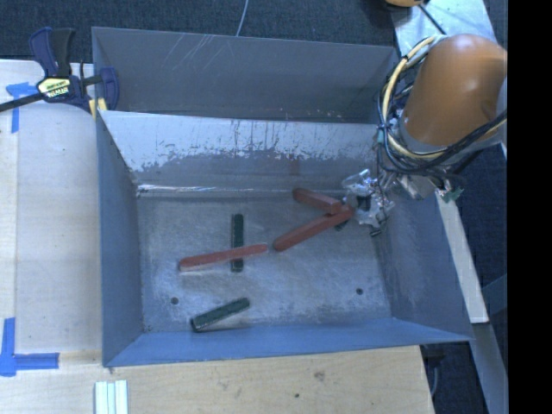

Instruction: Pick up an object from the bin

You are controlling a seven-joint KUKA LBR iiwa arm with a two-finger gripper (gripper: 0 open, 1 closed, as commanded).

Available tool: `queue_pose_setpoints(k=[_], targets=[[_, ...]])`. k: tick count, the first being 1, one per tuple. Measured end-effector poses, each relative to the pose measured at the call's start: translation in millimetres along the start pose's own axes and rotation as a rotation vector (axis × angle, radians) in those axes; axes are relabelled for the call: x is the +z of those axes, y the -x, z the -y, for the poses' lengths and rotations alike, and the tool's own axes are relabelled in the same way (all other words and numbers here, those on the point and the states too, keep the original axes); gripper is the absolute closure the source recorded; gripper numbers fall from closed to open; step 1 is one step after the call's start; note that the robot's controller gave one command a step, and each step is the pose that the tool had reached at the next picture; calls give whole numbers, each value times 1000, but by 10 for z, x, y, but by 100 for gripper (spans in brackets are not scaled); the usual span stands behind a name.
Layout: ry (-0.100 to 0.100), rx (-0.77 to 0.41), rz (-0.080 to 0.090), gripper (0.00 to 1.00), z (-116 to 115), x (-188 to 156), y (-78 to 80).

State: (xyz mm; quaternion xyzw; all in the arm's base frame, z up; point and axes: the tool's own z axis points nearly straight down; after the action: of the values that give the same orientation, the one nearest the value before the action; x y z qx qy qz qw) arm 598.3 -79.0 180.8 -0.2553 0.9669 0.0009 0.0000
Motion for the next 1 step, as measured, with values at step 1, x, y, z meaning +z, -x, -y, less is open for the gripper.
queue_pose_setpoints(k=[1], targets=[[-3,24,3,0,-145,-101,78]])
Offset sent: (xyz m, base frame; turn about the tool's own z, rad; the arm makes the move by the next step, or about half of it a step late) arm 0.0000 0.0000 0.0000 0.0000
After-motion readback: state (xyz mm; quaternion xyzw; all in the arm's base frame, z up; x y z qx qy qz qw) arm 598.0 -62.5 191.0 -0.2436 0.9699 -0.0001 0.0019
